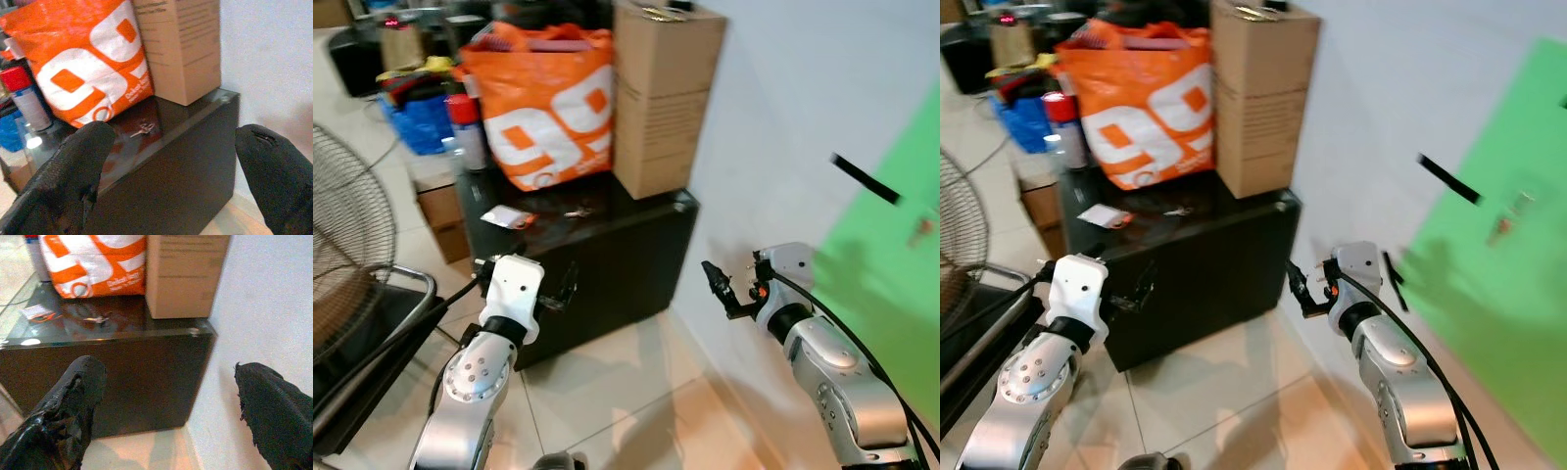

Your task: Hang keys on a hook

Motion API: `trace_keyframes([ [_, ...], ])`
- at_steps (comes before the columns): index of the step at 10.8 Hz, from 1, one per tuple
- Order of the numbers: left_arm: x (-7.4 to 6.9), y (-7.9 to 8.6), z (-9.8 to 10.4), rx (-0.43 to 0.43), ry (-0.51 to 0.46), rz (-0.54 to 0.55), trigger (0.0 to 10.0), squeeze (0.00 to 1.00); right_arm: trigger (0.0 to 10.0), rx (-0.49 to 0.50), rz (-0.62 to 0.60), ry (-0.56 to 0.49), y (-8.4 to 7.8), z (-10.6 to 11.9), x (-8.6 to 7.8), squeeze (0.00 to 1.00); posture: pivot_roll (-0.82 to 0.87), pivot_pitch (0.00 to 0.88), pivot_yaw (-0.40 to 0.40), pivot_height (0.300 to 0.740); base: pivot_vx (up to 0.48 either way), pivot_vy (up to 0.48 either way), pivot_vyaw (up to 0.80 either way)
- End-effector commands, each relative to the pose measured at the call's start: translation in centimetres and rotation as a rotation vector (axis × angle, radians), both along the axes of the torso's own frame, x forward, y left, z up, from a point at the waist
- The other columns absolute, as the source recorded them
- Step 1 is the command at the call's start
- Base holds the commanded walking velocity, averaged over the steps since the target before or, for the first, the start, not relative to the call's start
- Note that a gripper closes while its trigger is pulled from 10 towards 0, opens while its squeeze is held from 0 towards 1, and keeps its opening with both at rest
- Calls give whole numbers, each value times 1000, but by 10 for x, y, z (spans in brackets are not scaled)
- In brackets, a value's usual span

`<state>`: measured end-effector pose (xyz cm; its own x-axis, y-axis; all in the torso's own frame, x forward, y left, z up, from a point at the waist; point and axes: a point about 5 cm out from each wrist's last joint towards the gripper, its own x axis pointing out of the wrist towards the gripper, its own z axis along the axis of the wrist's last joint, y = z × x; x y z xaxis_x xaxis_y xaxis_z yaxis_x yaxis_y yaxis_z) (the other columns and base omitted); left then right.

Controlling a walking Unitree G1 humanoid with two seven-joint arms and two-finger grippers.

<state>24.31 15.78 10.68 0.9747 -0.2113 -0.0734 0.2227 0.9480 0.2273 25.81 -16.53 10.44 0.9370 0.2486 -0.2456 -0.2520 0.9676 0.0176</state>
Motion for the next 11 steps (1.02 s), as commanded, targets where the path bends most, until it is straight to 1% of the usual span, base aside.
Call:
trace_keyframes([
  [1,5,1,6,6,-11,-17,10000,549,10000,10,-32,-14,0,2,-2,1000,9,0,27,740,0,0,0],
  [5,10,3,8,-6,-7,-38,10000,553,10000,16,-58,-14,3,1,-8,1000,-15,0,71,740,0,0,0],
  [6,11,3,8,-15,-2,-46,10000,557,10000,5,-63,-21,4,2,-11,1000,-30,0,87,740,255,0,0],
  [10,14,-2,7,-22,5,-64,10000,553,10000,4,-74,-26,3,5,-13,1000,-38,0,84,740,272,0,787],
  [11,14,-3,8,-24,3,-67,10000,553,10000,-9,-81,-21,4,5,-12,1000,-35,0,71,740,274,0,0],
])
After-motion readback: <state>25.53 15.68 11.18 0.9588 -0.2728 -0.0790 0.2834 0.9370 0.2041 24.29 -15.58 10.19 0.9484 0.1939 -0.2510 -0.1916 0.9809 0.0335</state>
